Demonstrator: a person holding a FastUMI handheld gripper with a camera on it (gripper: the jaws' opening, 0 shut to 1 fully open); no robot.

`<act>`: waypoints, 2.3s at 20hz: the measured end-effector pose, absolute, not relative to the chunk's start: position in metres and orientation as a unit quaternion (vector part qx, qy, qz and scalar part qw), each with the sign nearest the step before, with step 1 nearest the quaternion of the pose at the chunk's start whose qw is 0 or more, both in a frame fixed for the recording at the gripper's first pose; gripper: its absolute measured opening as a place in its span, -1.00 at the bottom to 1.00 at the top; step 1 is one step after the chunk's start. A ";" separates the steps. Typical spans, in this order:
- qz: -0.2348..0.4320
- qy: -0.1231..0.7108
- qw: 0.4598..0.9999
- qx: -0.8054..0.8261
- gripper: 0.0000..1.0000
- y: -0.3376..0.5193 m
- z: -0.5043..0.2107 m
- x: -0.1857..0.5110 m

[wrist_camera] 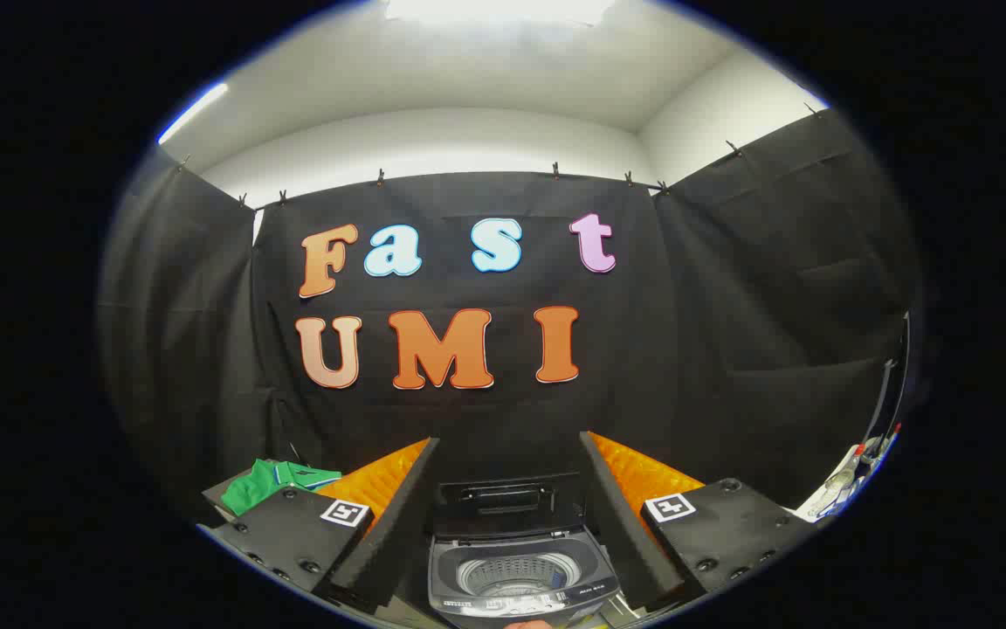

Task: Put the clothes into the washing machine and then close the washing machine lid.

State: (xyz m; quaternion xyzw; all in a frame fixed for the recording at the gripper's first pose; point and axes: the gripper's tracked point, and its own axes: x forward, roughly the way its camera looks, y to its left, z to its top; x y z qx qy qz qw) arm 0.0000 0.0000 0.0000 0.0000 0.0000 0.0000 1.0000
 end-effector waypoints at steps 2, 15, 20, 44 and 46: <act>-0.003 0.000 1.000 0.002 0.98 -0.002 0.002 0.000; -0.010 0.000 1.000 0.011 0.98 -0.003 0.002 -0.015; -0.011 0.001 1.000 0.016 0.98 -0.004 0.000 -0.018; 0.169 0.025 0.985 0.023 0.98 0.225 -0.010 0.074; 0.202 0.041 0.978 0.038 0.98 0.266 -0.021 0.084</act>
